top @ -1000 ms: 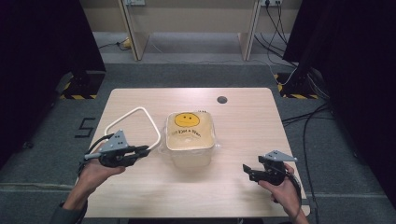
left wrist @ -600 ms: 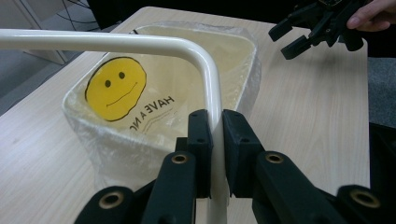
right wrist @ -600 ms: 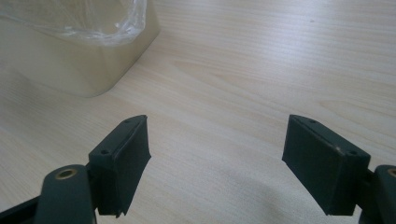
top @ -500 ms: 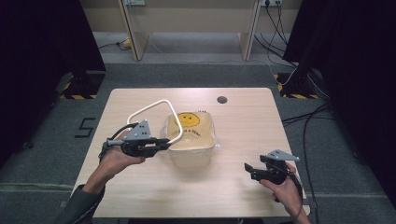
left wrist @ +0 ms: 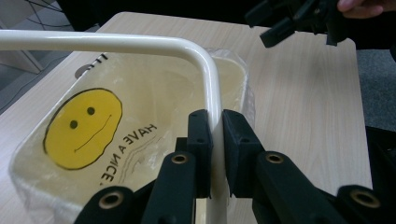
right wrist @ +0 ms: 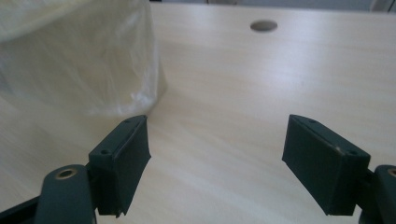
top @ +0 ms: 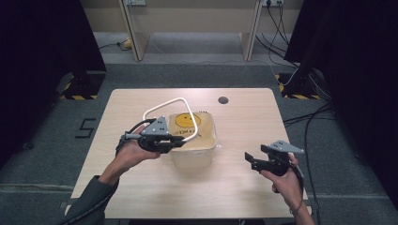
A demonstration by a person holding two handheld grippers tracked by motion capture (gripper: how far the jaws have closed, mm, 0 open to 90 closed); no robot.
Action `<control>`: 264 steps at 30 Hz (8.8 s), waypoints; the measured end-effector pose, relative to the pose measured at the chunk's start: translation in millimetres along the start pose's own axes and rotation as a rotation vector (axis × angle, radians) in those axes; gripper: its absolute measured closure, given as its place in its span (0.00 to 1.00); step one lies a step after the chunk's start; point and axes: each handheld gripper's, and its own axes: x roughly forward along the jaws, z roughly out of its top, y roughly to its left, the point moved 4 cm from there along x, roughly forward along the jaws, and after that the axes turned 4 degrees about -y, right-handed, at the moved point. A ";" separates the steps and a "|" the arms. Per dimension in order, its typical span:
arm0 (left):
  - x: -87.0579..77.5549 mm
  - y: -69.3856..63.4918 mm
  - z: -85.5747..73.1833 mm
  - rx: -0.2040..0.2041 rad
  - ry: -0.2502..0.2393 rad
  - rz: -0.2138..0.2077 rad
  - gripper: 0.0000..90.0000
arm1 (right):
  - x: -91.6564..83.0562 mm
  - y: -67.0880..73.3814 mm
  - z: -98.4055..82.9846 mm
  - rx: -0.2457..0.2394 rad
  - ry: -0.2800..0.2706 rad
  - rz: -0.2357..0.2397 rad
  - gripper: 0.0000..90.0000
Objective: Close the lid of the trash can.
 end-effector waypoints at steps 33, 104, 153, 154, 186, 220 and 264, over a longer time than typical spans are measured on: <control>46.8 -3.1 10.2 0.069 0.073 -0.179 0.90 | 91.2 79.2 92.9 -0.167 0.028 0.077 0.29; 17.2 58.8 -41.0 -0.191 -0.181 0.173 0.50 | 129.2 58.2 99.0 -0.181 -0.054 0.191 0.78; -21.3 28.4 -65.8 -0.353 -0.244 0.204 0.25 | 61.8 50.8 76.8 -0.050 -0.084 0.173 0.33; -20.7 27.7 -68.9 -0.359 -0.240 0.205 0.25 | 60.7 48.6 75.6 -0.046 -0.085 0.169 0.33; -33.5 -3.6 -110.8 -0.357 -0.211 0.224 0.18 | 30.1 9.9 10.8 0.060 -0.013 0.091 0.19; -16.0 -18.0 -166.5 -0.301 -0.008 0.263 0.18 | 9.8 11.4 -35.9 0.077 0.052 0.074 0.17; 2.2 -27.1 -190.0 -0.266 0.162 0.222 0.11 | -12.7 16.7 -84.3 0.002 0.246 0.024 0.17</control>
